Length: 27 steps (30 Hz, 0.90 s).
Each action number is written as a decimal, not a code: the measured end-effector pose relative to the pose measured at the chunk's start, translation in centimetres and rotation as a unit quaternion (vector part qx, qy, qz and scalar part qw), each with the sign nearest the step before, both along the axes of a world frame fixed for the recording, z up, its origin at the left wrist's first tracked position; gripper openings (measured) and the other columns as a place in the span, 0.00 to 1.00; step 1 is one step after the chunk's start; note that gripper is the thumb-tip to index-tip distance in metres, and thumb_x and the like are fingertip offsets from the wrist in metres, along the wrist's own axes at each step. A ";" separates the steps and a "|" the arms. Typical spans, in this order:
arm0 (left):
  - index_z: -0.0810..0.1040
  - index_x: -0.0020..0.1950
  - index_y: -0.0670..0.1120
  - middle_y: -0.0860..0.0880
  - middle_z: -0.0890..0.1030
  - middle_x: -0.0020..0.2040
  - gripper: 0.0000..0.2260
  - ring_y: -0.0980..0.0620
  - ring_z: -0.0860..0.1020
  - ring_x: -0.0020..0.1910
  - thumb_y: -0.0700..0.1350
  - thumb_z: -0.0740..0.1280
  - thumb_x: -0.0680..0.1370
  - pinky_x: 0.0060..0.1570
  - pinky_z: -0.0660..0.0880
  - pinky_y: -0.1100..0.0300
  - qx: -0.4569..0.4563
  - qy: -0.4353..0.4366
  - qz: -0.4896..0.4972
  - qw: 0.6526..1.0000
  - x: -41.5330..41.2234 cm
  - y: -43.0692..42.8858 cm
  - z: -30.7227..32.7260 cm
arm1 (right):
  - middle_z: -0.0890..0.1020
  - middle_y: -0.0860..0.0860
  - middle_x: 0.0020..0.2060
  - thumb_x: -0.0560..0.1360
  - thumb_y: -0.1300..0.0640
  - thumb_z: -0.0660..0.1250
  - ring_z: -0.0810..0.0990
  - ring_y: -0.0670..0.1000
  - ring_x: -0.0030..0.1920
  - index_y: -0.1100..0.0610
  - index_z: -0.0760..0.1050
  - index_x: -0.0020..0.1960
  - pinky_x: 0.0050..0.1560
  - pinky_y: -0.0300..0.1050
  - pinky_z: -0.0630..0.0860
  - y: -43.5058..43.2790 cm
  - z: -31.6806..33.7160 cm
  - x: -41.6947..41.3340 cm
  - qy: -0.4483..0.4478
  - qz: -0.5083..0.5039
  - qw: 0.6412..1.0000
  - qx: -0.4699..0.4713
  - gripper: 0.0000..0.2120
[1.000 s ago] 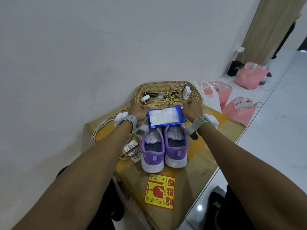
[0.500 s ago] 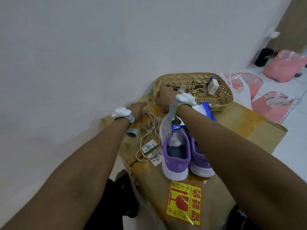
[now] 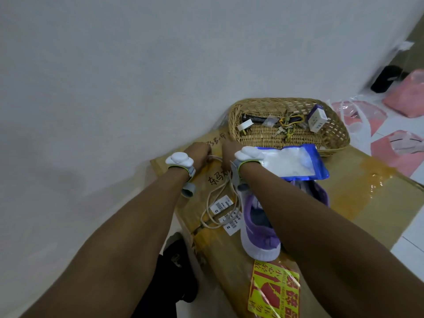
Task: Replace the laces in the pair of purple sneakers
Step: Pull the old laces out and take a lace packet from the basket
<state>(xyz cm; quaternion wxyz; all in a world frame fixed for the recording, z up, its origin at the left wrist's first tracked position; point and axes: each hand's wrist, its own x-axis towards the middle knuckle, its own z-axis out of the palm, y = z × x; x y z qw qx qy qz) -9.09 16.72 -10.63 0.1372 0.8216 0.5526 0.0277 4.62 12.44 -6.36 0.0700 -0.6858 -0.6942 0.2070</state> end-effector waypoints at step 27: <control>0.80 0.61 0.39 0.39 0.79 0.62 0.11 0.40 0.79 0.58 0.39 0.62 0.81 0.48 0.73 0.59 0.153 -0.235 0.303 0.910 -1.0 -6.6 25.1 | 0.60 0.44 0.24 0.83 0.45 0.52 0.50 0.43 0.23 0.52 0.64 0.36 0.18 0.33 0.57 -12.5 29.0 5.8 0.621 0.100 0.744 -0.227 0.20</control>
